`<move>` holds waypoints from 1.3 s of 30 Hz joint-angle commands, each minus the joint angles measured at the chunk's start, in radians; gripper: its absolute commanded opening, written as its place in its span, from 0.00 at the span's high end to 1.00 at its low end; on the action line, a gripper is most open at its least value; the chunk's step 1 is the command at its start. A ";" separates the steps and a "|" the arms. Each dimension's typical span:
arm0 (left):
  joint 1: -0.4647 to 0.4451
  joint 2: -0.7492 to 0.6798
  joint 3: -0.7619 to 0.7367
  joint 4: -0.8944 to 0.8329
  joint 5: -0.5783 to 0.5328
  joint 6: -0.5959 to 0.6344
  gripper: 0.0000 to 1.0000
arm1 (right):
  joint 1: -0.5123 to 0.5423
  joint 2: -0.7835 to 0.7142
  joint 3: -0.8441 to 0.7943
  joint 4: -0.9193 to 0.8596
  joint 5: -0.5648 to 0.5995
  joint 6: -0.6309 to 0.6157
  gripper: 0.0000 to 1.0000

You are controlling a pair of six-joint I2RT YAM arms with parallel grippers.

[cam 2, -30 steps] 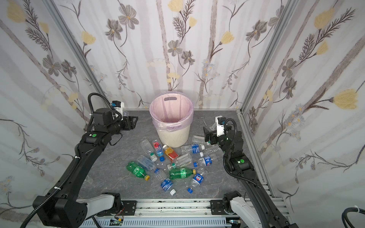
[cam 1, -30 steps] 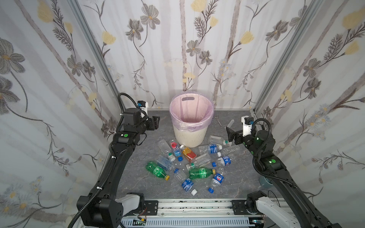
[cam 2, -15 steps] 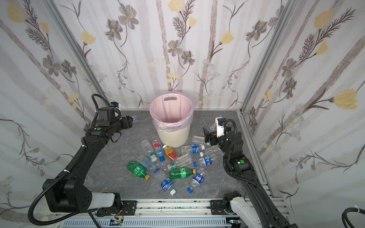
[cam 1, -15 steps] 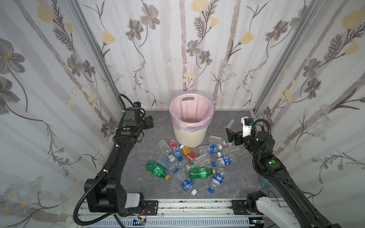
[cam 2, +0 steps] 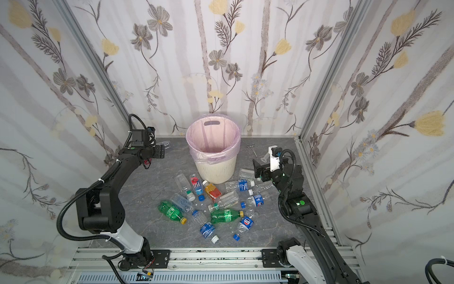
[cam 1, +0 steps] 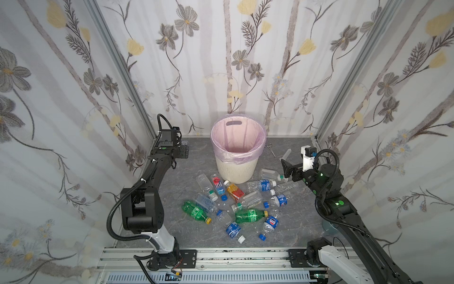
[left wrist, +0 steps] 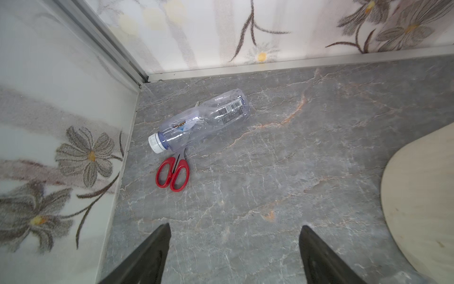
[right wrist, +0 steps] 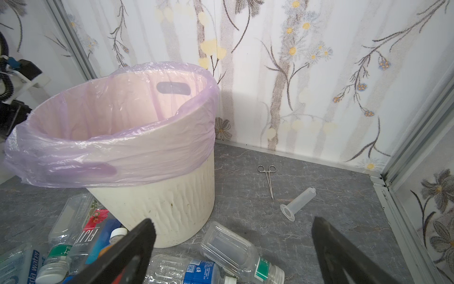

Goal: Put the plastic bottles in the bin

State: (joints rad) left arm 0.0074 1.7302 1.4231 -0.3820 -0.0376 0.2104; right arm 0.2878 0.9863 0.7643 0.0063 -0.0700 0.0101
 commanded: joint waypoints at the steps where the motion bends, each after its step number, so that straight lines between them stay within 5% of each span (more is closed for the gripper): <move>1: 0.026 0.072 0.082 -0.006 -0.007 0.079 0.15 | 0.000 -0.004 -0.003 0.029 -0.007 -0.002 0.00; 28: 0.161 0.619 0.672 -0.082 0.188 0.258 0.10 | 0.000 0.037 -0.002 0.020 0.007 -0.007 0.00; 39: 0.176 0.714 0.741 -0.107 0.311 0.246 0.09 | -0.002 0.038 -0.003 0.010 0.016 -0.007 0.00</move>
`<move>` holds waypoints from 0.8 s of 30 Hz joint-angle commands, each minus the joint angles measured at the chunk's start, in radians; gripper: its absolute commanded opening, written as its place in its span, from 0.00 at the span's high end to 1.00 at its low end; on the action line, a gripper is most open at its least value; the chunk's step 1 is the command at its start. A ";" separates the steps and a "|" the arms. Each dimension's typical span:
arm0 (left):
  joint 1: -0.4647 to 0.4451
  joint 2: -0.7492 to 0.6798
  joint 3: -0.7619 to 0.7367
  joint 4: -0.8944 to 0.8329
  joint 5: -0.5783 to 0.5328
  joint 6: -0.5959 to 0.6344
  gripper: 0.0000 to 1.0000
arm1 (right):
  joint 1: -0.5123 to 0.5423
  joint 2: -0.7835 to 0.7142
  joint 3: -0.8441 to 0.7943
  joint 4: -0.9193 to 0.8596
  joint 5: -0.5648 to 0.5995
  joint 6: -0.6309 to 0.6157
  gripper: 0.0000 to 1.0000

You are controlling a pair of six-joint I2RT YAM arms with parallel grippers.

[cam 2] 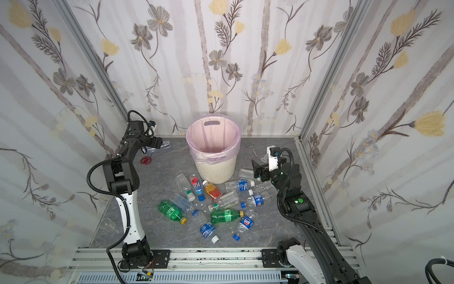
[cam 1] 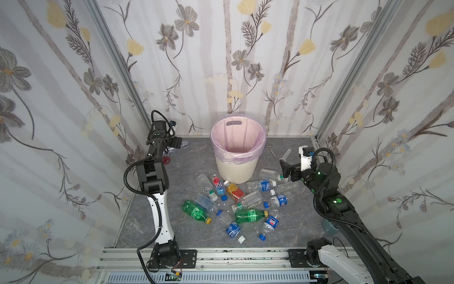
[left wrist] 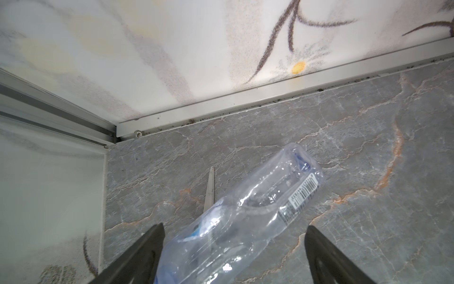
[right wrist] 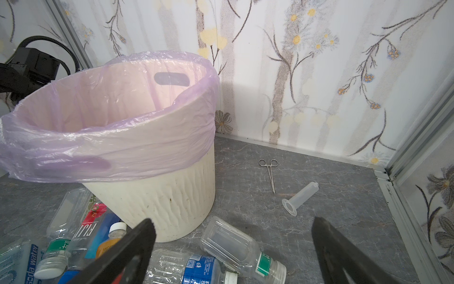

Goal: Put the plastic bottles in the bin

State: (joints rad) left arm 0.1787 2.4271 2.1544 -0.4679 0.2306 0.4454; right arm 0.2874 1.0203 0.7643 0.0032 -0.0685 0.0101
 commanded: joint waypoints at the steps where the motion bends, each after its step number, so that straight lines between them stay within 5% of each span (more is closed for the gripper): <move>1: 0.007 0.024 0.010 -0.023 0.045 0.009 0.09 | -0.001 0.004 -0.003 0.013 0.015 -0.007 0.00; 24: 0.001 -0.003 -0.062 -0.140 0.178 -0.009 0.09 | -0.001 0.002 -0.043 0.037 0.005 -0.001 0.00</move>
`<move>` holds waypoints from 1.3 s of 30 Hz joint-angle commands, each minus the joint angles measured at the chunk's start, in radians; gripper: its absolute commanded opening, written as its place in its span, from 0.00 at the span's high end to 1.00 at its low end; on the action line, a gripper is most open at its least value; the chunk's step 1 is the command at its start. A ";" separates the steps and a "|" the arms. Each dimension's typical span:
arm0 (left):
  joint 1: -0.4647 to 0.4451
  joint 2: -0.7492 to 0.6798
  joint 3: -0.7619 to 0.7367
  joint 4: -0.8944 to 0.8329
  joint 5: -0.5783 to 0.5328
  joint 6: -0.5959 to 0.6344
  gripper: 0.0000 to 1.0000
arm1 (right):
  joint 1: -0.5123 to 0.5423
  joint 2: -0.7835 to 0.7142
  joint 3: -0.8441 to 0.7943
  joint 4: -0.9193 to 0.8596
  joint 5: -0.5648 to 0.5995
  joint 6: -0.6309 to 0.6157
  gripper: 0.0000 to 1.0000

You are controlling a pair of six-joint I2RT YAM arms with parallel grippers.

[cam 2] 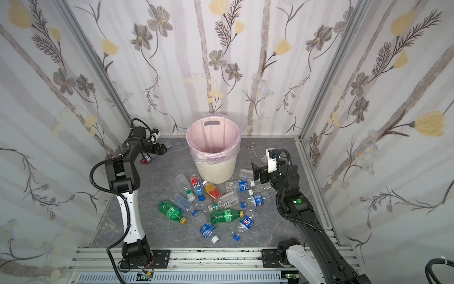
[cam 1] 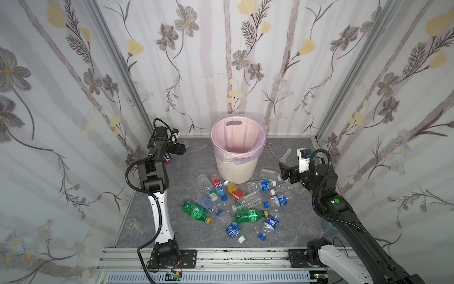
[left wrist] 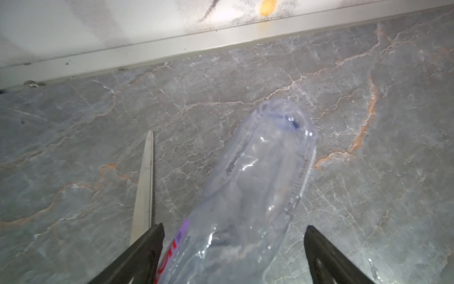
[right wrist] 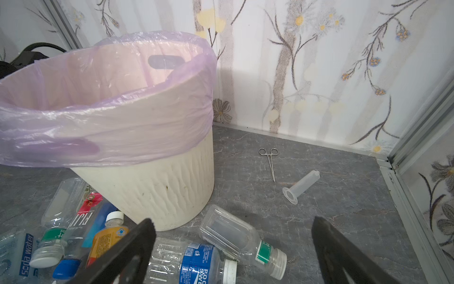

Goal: Put the plastic bottles in the bin

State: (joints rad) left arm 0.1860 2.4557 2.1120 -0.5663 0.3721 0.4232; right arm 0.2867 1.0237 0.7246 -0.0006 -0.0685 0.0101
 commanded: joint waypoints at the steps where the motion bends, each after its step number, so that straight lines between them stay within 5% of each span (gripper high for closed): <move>1: -0.009 -0.038 -0.035 -0.044 0.032 0.019 0.09 | 0.000 -0.004 -0.004 0.041 0.005 0.001 0.00; 12: -0.097 -0.028 -0.053 -0.049 -0.158 0.014 0.15 | 0.000 -0.046 -0.014 0.036 0.007 0.002 0.00; 20: -0.127 -0.003 -0.026 -0.049 -0.251 -0.012 0.31 | 0.000 -0.059 -0.017 0.037 0.013 0.004 0.00; 29: -0.134 -0.002 -0.030 -0.051 -0.288 -0.056 0.48 | 0.000 -0.057 -0.017 0.038 0.013 0.005 0.00; 39: -0.146 -0.097 -0.093 -0.050 -0.257 -0.100 0.55 | 0.000 -0.054 -0.016 0.041 0.007 0.007 0.00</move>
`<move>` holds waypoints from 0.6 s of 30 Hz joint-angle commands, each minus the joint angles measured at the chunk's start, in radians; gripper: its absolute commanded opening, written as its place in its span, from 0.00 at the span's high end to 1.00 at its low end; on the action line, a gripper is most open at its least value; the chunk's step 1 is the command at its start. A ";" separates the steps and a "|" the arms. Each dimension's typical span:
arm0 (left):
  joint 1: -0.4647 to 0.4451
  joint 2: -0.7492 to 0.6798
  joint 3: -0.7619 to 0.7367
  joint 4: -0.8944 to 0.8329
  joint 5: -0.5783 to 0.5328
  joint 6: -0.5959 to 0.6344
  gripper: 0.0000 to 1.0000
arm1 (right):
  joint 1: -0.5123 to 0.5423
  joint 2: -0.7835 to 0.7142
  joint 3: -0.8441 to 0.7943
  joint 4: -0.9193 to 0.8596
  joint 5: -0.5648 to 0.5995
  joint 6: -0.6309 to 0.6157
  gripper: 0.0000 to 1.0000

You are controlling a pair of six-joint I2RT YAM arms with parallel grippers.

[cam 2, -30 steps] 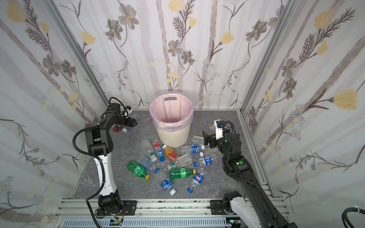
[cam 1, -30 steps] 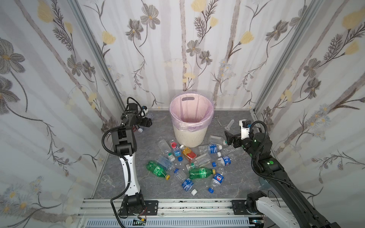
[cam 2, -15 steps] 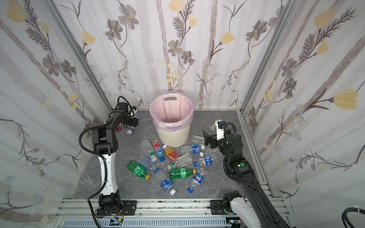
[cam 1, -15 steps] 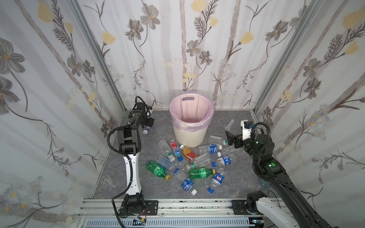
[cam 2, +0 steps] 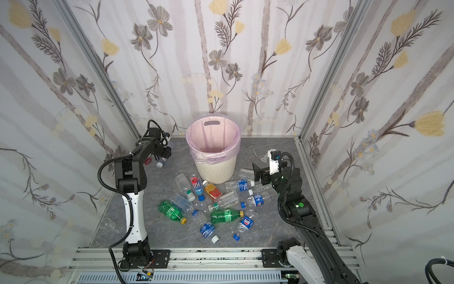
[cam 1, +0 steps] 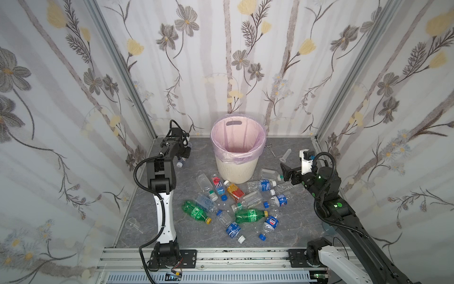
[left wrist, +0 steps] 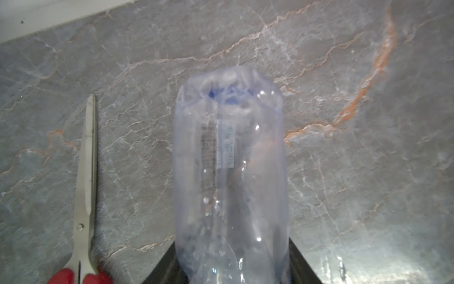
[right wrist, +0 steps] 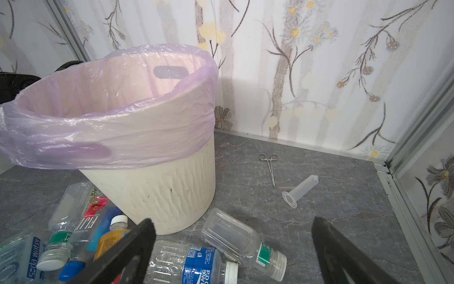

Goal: Put the plastic bottles in the bin

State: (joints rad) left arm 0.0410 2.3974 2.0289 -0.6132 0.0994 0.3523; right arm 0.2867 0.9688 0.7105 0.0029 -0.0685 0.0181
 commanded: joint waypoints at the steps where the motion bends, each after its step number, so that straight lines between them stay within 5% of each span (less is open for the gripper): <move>1: -0.002 -0.054 -0.017 -0.002 0.023 -0.036 0.56 | -0.001 0.001 -0.002 0.039 0.007 -0.001 0.00; 18: -0.026 -0.428 -0.211 -0.002 0.237 -0.187 0.55 | 0.001 -0.022 -0.009 0.029 -0.002 0.009 0.00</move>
State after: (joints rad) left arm 0.0223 2.0121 1.8435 -0.6178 0.2691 0.2035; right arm 0.2867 0.9478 0.7078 0.0025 -0.0723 0.0254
